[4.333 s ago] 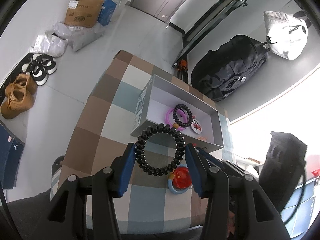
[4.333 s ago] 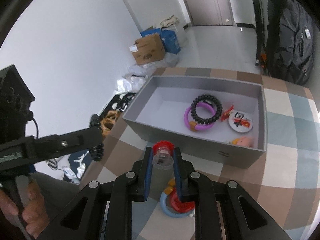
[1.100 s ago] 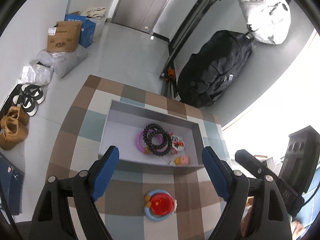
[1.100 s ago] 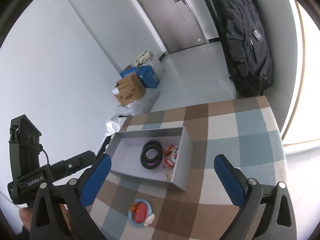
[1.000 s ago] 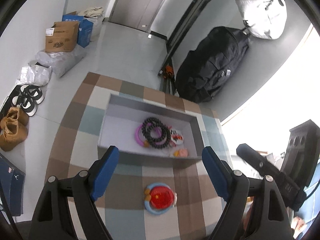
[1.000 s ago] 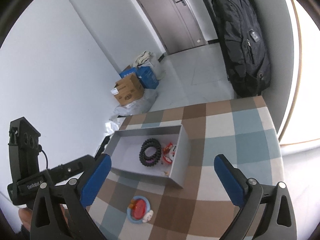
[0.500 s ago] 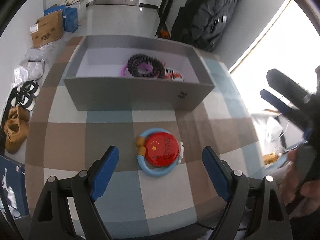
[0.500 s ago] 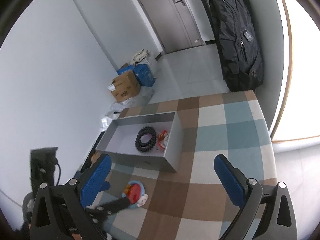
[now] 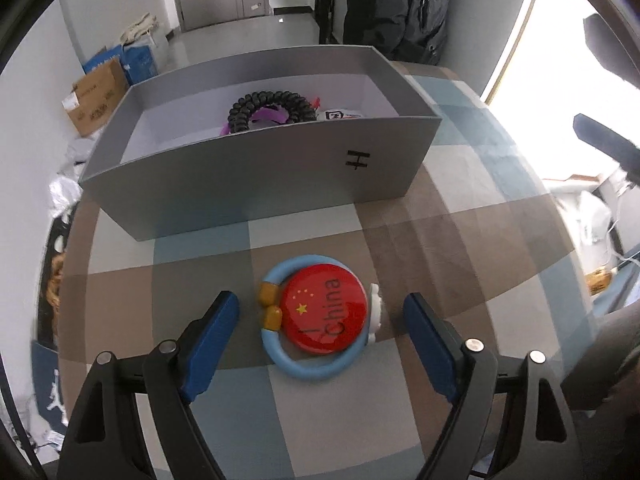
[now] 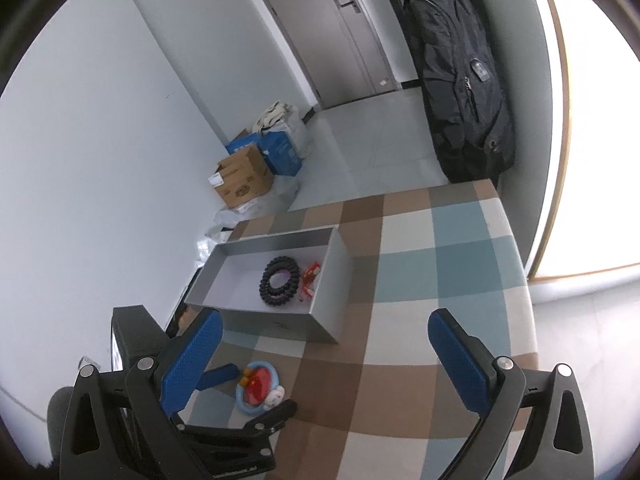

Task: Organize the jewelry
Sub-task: 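Withdraw both grippers and close the left on the blue ring toy, then lift the blue ring with the left gripper while the right moves to the red badge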

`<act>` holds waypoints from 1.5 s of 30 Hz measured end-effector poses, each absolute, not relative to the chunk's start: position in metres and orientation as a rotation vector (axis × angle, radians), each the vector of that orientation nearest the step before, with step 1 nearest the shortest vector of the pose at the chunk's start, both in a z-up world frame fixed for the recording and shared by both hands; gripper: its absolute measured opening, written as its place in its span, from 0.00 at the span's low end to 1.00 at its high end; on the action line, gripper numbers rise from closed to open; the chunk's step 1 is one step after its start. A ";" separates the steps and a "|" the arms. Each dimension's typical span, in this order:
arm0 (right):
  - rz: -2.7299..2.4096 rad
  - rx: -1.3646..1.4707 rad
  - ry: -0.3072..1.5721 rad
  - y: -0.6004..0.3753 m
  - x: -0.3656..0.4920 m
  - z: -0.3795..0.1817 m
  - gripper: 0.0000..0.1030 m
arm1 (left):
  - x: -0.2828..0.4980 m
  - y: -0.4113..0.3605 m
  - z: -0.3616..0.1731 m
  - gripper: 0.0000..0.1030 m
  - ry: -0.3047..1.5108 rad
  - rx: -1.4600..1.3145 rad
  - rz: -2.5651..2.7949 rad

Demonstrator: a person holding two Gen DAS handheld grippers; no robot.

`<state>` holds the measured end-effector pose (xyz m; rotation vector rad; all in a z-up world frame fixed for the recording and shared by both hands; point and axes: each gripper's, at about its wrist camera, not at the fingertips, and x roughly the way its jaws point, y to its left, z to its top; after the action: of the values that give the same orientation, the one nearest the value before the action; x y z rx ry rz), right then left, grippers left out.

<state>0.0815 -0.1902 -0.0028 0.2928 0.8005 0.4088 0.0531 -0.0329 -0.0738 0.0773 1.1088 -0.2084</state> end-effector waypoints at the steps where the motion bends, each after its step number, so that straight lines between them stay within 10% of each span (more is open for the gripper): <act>1: 0.407 0.295 0.801 -0.191 0.081 -0.003 1.00 | 0.053 -0.032 -0.073 0.60 1.103 0.087 -0.205; 34: 0.520 0.106 0.932 -0.134 0.071 -0.036 1.00 | 0.045 0.069 0.015 0.54 0.835 -0.517 -0.295; 45: 0.608 -0.052 1.016 -0.083 0.066 -0.069 0.83 | 0.047 0.090 0.015 0.54 0.825 -0.565 -0.280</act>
<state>0.0656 -0.0829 -0.0692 -0.0519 1.0163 0.6084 0.0475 0.0904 0.0145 -0.5646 0.8249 -0.2799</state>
